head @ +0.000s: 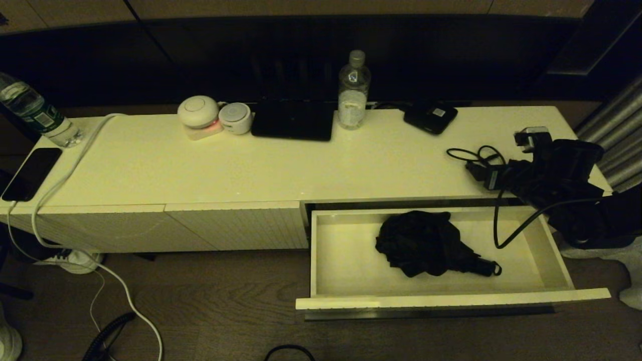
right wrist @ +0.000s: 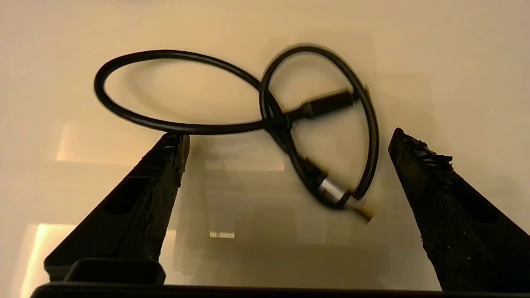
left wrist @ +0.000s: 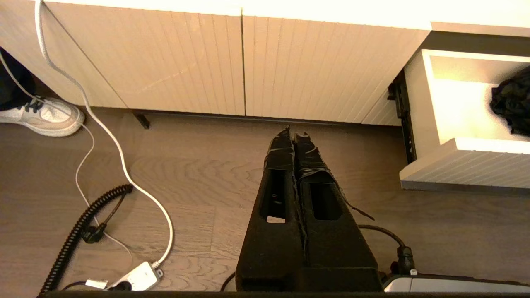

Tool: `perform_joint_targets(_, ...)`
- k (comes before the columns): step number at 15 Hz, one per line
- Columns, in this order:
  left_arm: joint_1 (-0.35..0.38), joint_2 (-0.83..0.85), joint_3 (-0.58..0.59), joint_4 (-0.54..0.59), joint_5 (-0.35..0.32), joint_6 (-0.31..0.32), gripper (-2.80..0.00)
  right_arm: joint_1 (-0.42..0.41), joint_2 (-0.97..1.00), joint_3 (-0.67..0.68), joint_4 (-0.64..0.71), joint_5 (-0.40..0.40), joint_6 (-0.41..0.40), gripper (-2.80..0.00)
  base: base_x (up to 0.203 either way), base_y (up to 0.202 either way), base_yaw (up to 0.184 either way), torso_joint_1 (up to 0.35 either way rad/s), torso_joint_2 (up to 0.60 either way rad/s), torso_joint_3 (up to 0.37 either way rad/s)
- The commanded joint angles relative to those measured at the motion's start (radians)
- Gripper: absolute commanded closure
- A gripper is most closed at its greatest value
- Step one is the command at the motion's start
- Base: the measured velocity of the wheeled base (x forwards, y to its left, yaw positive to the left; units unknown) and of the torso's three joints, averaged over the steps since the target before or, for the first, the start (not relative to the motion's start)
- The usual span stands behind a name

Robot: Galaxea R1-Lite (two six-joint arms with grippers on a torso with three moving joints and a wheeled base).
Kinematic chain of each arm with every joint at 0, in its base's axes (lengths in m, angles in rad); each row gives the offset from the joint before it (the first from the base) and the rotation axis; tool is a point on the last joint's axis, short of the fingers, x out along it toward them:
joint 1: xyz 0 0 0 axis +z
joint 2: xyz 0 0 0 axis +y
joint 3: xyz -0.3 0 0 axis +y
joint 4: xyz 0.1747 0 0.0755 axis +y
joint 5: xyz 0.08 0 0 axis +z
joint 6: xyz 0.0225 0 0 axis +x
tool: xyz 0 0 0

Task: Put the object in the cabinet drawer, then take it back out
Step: Put the data cable in the drawer

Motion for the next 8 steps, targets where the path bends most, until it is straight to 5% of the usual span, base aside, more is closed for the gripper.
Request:
perform_joint_targets(1,0.000,-0.002,0.000,0.000,0.001,-0.001,0.00,-0.001,0.007,-0.034,-0.003,0.000,-0.002,-2.80,0.000,0.000,0.000,0.000,0.00,0.000)
perform_joint_targets(7,0.000,-0.002,0.000,0.000,0.001,-0.001,0.00,0.000,0.027,-0.038,0.000,0.000,-0.003,-2.80,0.000,0.000,0.000,0.000,0.00,0.000)
perform_joint_targets(8,0.000,-0.002,0.000,0.000,0.001,-0.001,0.00,0.002,0.029,-0.038,0.003,0.002,-0.003,0.00,0.000,0.000,0.000,0.000,0.00,0.000)
